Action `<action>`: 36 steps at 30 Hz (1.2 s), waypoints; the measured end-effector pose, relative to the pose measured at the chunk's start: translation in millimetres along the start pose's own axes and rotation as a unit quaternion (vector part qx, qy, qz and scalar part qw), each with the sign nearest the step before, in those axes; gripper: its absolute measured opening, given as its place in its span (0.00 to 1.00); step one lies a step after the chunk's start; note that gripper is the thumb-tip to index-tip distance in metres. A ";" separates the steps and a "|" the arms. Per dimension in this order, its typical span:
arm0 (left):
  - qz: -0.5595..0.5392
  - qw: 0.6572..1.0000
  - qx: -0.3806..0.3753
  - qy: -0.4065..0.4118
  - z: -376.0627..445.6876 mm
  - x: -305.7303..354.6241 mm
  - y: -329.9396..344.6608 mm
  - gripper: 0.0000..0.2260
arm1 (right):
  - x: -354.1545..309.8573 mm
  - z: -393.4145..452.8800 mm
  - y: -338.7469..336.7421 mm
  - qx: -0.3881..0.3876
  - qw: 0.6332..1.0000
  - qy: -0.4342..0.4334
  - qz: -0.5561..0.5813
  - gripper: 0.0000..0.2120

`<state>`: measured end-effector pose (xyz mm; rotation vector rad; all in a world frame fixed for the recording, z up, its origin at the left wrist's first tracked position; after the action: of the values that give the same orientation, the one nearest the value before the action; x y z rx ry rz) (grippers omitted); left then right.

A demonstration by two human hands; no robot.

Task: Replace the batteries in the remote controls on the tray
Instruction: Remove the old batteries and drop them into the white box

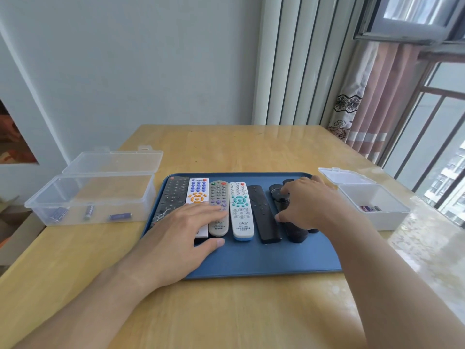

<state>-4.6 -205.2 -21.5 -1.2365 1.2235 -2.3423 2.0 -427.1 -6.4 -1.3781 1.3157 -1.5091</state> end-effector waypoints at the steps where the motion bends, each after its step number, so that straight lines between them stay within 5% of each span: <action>1: 0.000 1.000 0.001 0.001 0.0 0.1 -0.3 0.23 | -1.7 0.0 0.5 -0.002 1.000 -0.001 0.001 0.26; 14: 0.000 1.000 -0.006 -0.001 -1.1 2.4 0.3 0.23 | -5.0 -4.3 6.3 -0.019 0.999 0.035 0.029 0.25; 19: -0.008 1.000 0.007 -0.003 -1.1 3.1 -1.8 0.22 | -4.2 -8.5 -0.5 -0.006 0.996 0.042 0.072 0.11; 22: -0.036 0.997 0.065 0.010 -0.4 6.9 -12.8 0.19 | 6.9 -13.8 -24.2 0.078 0.991 0.071 0.088 0.09; 24: -0.088 0.988 0.128 0.016 -0.7 9.5 -25.2 0.16 | 11.2 -22.8 -53.9 0.203 0.965 0.071 0.149 0.13; 27: -0.254 0.950 0.175 -0.049 -2.9 2.0 -35.1 0.15 | -11.0 -56.2 -98.9 0.409 0.873 -0.043 0.262 0.14; 30: -0.449 0.876 0.158 -0.082 -1.3 -5.4 -32.0 0.18 | -41.6 -85.1 -111.1 0.517 0.806 -0.138 0.255 0.14; 33: -0.582 0.789 0.178 -0.089 -2.3 -7.2 -34.4 0.15 | -63.6 -91.2 -107.4 0.550 0.777 -0.190 0.239 0.18; 36: -0.631 0.735 0.231 -0.094 -3.7 -14.6 -40.9 0.11 | -80.1 -83.2 -100.4 0.487 0.797 -0.239 0.267 0.23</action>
<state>8.7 -169.8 0.0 -2.4105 -0.5996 -2.7685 -50.0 -308.7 75.4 -0.5504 0.3841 -1.0483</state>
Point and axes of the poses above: each hand's wrist, its own z-axis towards the middle knuckle, its own y-axis out of the palm, x = y × z, the point moved 10 cm from there along z, towards the middle knuckle, and after that the axes turned 14 degrees about -z, right-handed, at the moved point
